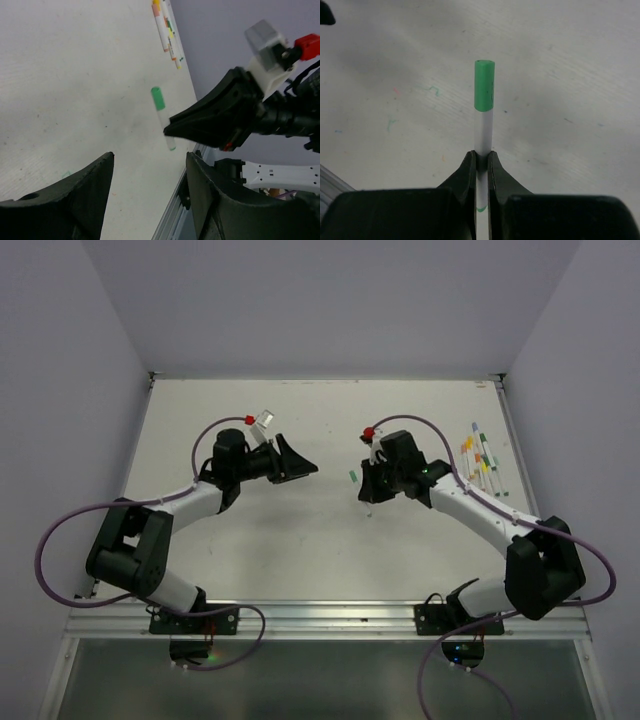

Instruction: Open the pen caps

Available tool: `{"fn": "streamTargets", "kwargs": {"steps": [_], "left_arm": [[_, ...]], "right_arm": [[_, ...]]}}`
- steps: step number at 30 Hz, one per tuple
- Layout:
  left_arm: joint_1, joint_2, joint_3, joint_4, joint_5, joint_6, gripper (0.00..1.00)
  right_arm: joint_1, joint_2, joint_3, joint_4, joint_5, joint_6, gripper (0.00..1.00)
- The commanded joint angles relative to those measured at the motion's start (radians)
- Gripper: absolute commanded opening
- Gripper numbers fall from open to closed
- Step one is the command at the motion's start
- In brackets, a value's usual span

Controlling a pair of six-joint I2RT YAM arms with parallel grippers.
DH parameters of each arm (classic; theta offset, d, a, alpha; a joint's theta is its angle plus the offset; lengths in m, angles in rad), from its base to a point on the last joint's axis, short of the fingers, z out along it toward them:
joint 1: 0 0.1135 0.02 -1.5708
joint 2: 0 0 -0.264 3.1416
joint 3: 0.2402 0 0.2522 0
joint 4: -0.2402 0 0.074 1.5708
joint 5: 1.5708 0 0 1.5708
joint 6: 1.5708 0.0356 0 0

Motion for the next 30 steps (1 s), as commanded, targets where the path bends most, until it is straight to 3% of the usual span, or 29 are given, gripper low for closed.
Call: {"fn": "streamTargets", "kwargs": {"steps": [1,11,30], "left_arm": [[0.001,-0.004,-0.004,0.182,0.078,-0.084,0.62],[-0.024,-0.001,-0.082,0.319,0.064,-0.153,0.54],[-0.051,0.005,-0.073,0.328,0.02,-0.161,0.36]], "right_arm": [[0.059,-0.04,-0.061,0.18,-0.141,0.082,0.0],[0.109,0.009,-0.088,0.427,-0.284,0.27,0.0],[0.154,-0.03,-0.134,0.513,-0.287,0.34,0.0]]}}
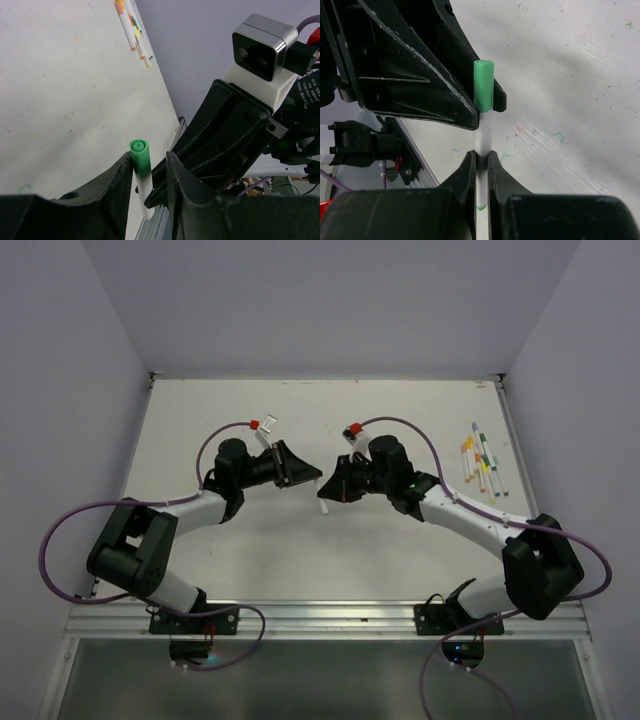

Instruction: Open the pen caps

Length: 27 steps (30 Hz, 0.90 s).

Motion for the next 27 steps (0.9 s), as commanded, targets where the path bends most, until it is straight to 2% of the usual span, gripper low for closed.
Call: {"fn": "streamTargets", "kwargs": {"steps": [1,7,18,23,26,27], "left_arm": [[-0.004,0.001,0.008,0.055,-0.006,-0.005,0.35],[-0.004,0.004,0.008,0.06,-0.009,-0.013,0.29],[-0.002,0.018,0.022,0.06,-0.008,-0.011,0.27],[-0.002,0.02,0.019,0.055,-0.005,-0.007,0.16],[-0.002,0.017,0.02,0.049,-0.011,-0.005,0.0],[-0.002,0.018,0.022,0.046,-0.012,-0.004,0.0]], "right_arm": [[0.004,-0.039,-0.02,0.048,-0.018,0.017,0.0],[0.011,-0.035,-0.025,0.051,-0.019,0.023,0.0],[0.028,-0.045,-0.028,0.033,-0.01,0.028,0.0],[0.03,-0.045,-0.031,0.031,-0.004,0.031,0.0],[0.034,-0.039,-0.034,0.034,-0.001,0.038,0.0],[0.037,-0.039,-0.035,0.034,-0.001,0.04,0.0]]}}
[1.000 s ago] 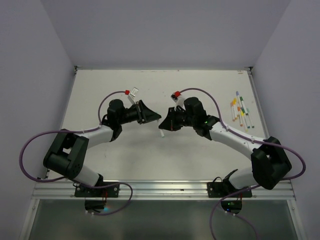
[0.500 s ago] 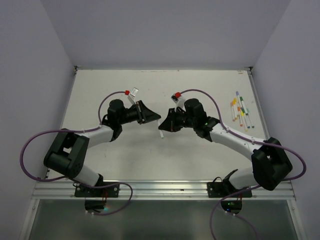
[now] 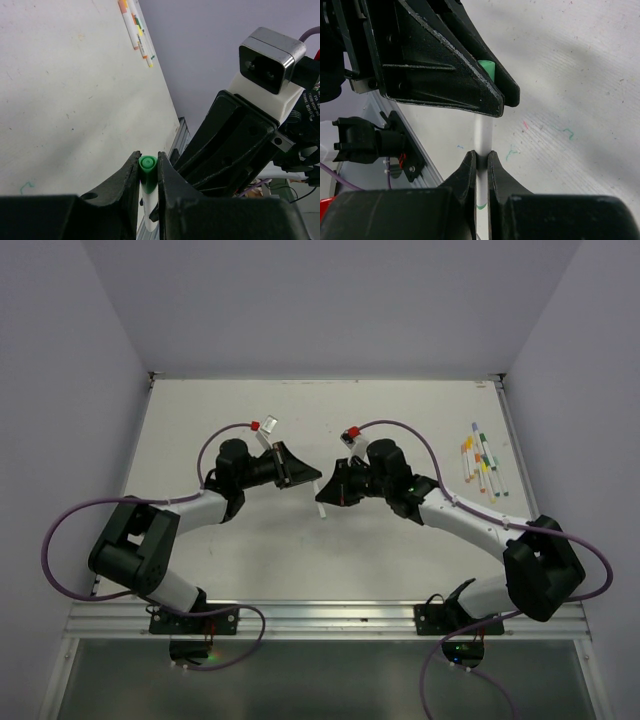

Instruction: Open the pen caps

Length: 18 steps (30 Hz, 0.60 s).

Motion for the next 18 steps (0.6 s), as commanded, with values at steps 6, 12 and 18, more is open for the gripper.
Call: {"fn": "streamTargets", "kwargs": {"steps": [6,12,18], "left_arm": [[-0.002,-0.018,0.046,-0.063,-0.093,0.048,0.0],[-0.004,-0.134,0.072,-0.368,-0.446,0.163,0.0],[0.004,-0.125,0.183,-0.6,-0.659,0.226,0.0]], "right_arm": [[0.047,-0.022,-0.007,-0.025,0.076,0.038,0.0],[0.177,0.018,0.051,-0.208,0.312,-0.016,0.0],[0.294,0.092,0.091,-0.313,0.495,-0.039,0.0]]}}
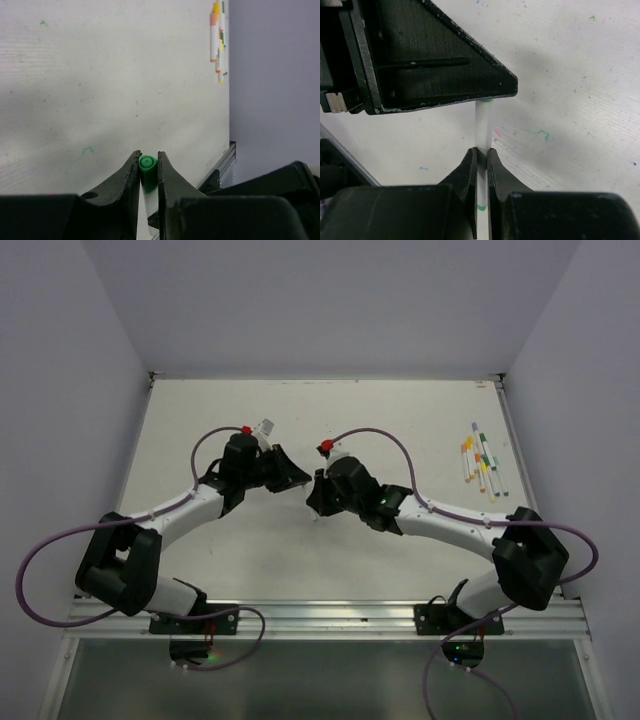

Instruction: Open the pen caps

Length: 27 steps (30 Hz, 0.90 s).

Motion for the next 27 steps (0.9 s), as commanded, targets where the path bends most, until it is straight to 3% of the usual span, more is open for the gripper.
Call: {"fn": "streamTargets", "kwargs": {"steps": [1,7,14,20,21,22,24,27], "left_arm": [[0.037,-0.004,0.135,-0.119,-0.375,0.103,0.0],[0.036,0.022,0.232,-0.281,-0.51,0.133,0.0],[0.034,0.018,0.247,-0.341,-0.588,0.17,0.0],[0.031,0.001,0.218,-0.309,-0.517,0.198,0.0],[0.031,0.004,0.218,-0.309,-0.495,0.207,0.0],[0.03,0.004,0.218,-0.32,-0.471,0.219,0.0],[0.03,-0.016,0.191,-0.302,-0.376,0.23,0.0],[0.03,-0.047,0.149,-0.237,-0.196,0.228,0.0]], "right_arm": [[0.11,0.052,0.042,-0.231,0.079,-0.03,0.0],[0.232,0.121,0.07,-0.296,0.217,-0.02,0.0],[0.298,0.104,0.051,-0.325,0.277,0.0,0.0],[0.312,-0.011,-0.027,-0.212,0.294,0.002,0.0],[0.31,-0.028,-0.03,-0.202,0.299,-0.006,0.26],[0.309,-0.044,-0.022,-0.207,0.312,-0.012,0.59],[0.297,-0.075,-0.005,-0.202,0.325,-0.042,0.98],[0.24,-0.107,0.031,-0.216,0.271,0.0,0.99]]}}
